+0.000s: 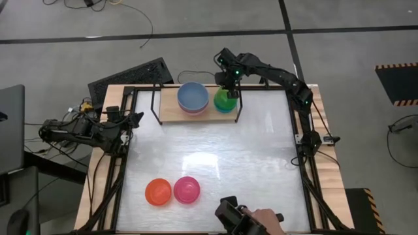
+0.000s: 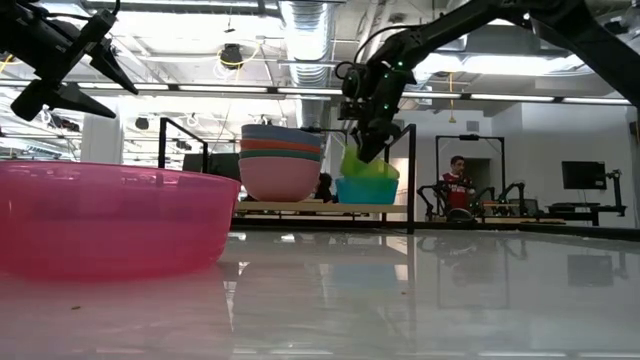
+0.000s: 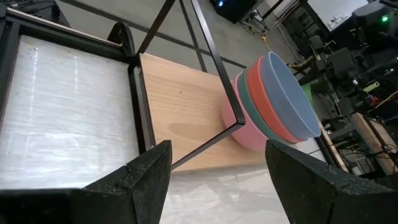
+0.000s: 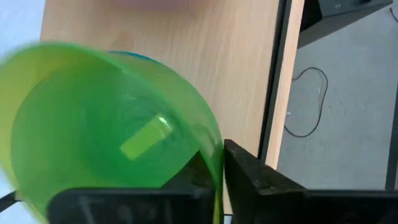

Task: Place and stack bowls onto a shelf
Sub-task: Stack the green bowl on top of the light blue bowl on the shelf, then stack the pink bowl on top of the green bowl on the shelf

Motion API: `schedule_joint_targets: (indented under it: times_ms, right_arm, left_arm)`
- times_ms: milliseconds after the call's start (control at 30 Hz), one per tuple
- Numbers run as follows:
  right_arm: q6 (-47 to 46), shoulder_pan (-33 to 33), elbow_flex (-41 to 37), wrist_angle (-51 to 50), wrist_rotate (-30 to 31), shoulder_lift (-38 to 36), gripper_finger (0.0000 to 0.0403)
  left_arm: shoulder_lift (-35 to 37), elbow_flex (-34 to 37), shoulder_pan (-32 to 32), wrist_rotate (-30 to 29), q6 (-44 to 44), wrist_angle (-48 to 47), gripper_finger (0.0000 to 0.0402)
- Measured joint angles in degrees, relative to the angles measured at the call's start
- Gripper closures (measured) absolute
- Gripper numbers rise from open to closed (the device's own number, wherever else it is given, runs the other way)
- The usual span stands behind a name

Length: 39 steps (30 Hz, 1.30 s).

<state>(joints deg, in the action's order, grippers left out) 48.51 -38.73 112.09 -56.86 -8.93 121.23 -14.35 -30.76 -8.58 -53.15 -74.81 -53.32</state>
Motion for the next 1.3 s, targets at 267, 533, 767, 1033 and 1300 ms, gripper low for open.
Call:
schedule_joint_targets:
  times_ms: [267, 533, 767, 1033, 1300]
  right_arm:
    - [-0.1, 0.1, 0.0, -0.5, 0.0, 0.0, 0.0287]
    - [-3.3, 0.1, 1.3, 1.0, 0.0, 0.0, 0.0253]
    - [-3.6, 1.1, 6.8, 0.0, 0.0, 0.0, 0.0255]
    - [-10.0, 3.7, 20.0, -2.8, 0.0, -0.1, 0.0257]
    - [-13.6, 8.2, 21.7, -1.0, 0.2, -5.6, 0.0257]
  left_arm:
    - [0.0, 0.0, 0.0, 0.3, 0.0, 0.0, 0.0157]
    - [0.0, 0.0, 0.0, 0.3, 0.0, 0.0, 0.0157]
    - [0.0, 0.0, 0.0, 0.3, 0.0, 0.0, 0.0157]
    - [0.0, 0.0, 0.0, 1.9, 0.0, 0.1, 0.0157]
    - [0.0, 0.0, 0.0, 7.7, 0.1, 0.1, 0.0157]
